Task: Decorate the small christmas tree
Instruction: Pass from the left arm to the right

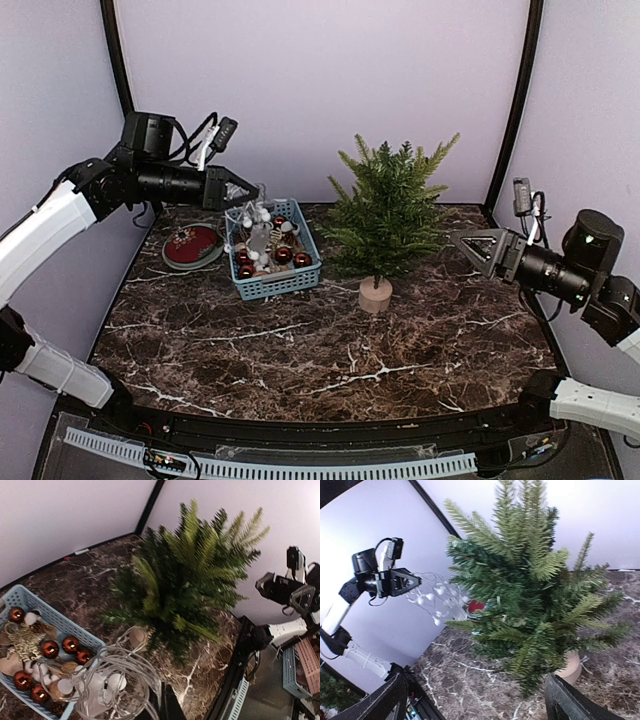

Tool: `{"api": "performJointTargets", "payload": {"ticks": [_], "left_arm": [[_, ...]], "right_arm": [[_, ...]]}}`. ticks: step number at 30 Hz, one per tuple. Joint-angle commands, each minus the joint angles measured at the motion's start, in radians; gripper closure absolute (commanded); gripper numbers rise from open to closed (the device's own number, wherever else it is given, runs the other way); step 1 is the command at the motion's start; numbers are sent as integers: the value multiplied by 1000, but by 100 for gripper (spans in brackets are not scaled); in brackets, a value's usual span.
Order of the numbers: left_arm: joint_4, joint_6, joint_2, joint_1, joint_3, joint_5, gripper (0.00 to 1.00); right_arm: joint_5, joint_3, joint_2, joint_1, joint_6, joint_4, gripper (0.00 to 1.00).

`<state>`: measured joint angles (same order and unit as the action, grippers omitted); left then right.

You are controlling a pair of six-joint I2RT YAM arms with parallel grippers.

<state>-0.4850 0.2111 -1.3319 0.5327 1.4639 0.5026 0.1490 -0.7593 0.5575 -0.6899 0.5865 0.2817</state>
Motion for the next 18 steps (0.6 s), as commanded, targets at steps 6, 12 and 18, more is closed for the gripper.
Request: {"api": "performJointTargets", "payload": {"ticks": [6,12,18], "left_arm": [[-30,-4,107,191,-166,109,100],[60,69,151,278,-269,162,100],[162,124,151,401,-321,170,100]], "right_arm": [[269,-4,-3,-58,66,-199,8],[193,-12,82,-217,61,-193,15],[3,-50,282,-528,47,-276,17]]}}
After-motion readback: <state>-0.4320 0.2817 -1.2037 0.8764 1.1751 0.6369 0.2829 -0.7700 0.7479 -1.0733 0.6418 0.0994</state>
